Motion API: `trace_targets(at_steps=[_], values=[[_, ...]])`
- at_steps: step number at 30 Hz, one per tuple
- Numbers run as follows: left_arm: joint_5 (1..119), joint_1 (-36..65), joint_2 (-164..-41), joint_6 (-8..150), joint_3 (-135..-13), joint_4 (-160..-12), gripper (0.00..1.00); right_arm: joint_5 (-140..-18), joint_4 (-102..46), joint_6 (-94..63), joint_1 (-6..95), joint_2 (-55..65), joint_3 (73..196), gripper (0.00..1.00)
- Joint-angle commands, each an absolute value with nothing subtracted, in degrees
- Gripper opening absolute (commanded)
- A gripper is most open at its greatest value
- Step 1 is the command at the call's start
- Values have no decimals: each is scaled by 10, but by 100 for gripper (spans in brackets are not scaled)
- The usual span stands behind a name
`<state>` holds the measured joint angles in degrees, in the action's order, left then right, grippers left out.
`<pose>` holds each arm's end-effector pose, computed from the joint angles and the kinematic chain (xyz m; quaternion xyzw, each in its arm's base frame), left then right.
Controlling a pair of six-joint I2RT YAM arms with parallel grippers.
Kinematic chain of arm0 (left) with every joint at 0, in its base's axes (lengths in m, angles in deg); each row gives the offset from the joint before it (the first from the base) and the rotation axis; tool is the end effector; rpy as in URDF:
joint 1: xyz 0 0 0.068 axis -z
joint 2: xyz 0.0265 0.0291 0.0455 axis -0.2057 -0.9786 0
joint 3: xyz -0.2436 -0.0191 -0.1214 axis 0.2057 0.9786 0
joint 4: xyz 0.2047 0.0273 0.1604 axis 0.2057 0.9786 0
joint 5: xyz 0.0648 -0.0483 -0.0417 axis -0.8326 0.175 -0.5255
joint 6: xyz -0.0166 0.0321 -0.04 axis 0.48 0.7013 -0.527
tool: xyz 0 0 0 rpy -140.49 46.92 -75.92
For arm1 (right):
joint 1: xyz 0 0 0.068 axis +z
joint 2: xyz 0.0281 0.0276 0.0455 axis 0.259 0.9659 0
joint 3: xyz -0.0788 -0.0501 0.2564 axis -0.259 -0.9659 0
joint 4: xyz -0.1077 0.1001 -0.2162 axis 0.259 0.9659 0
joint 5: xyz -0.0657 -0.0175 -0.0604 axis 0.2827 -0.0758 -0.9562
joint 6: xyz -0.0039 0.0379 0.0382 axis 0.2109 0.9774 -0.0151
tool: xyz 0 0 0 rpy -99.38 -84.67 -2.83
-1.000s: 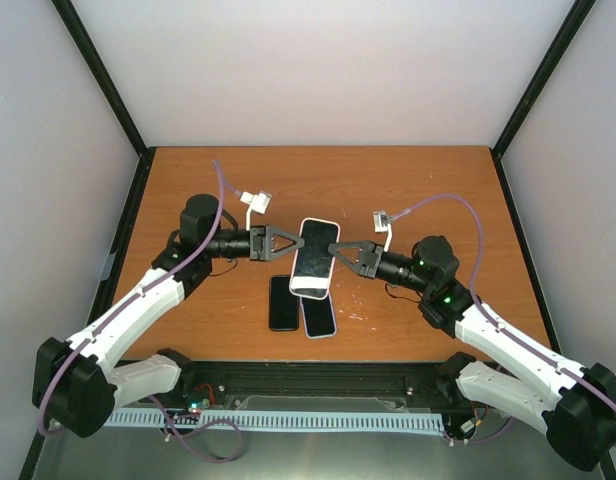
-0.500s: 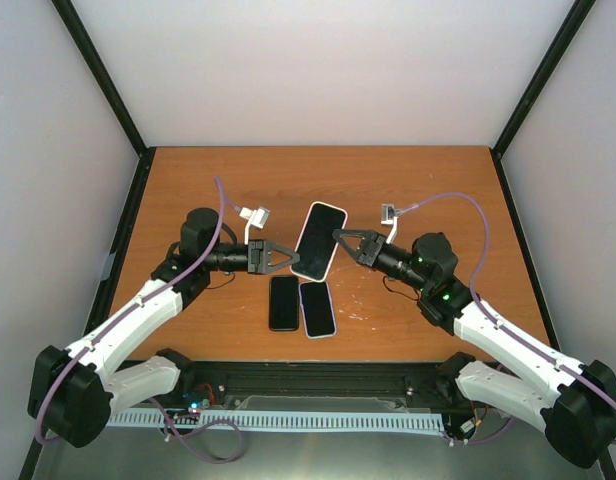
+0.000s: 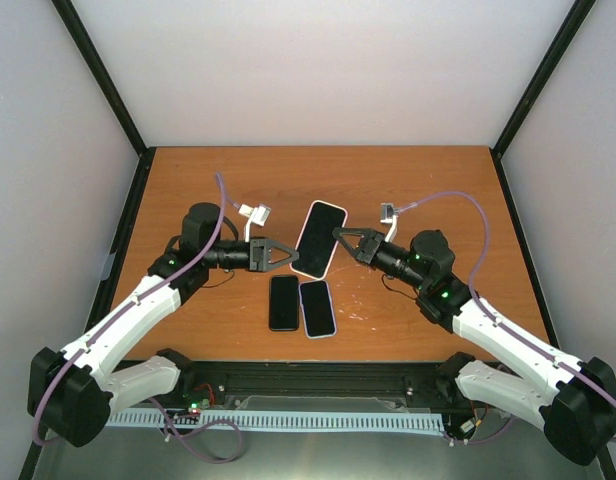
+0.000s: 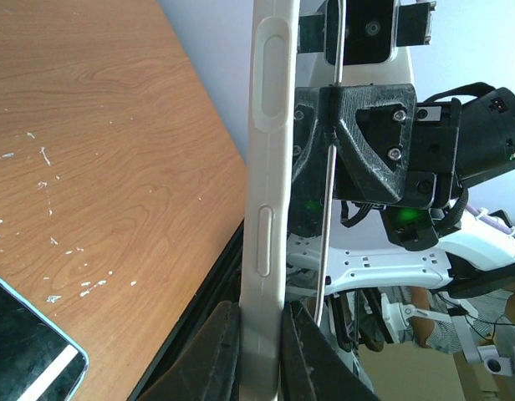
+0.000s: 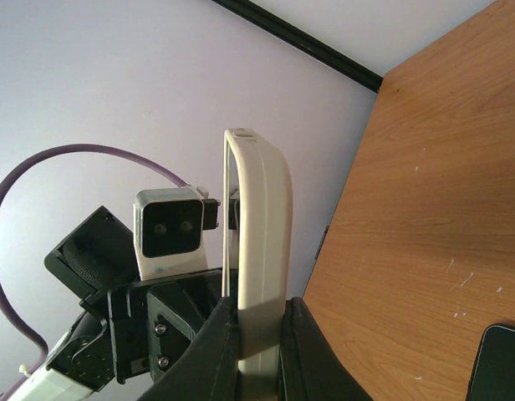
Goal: Put the phone into the phone case
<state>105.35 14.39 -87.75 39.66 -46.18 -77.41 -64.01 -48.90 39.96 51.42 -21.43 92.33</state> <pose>0.1932 -0.1272 0.2975 0.1407 0.7704 -0.5903 0.1957 0.1724 0.1446 0.2967 0.0180 0.7087 0.6161 0.3431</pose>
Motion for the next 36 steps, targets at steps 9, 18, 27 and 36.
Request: trace_targets(at_steps=[9, 18, 27, 36], values=[[903, 142, -859, 448, -514, -658, 72, -649, -318, 287, 517, -185, 1018, 3], [768, 142, -826, 501, -543, -567, 99, -653, -61, 148, 496, -142, 1066, 3], [705, 142, -797, 508, -529, -555, 100, -613, 10, 58, 416, -72, 1030, 3], [692, 142, -792, 507, -525, -546, 99, -559, -80, 64, 383, 11, 984, 3]])
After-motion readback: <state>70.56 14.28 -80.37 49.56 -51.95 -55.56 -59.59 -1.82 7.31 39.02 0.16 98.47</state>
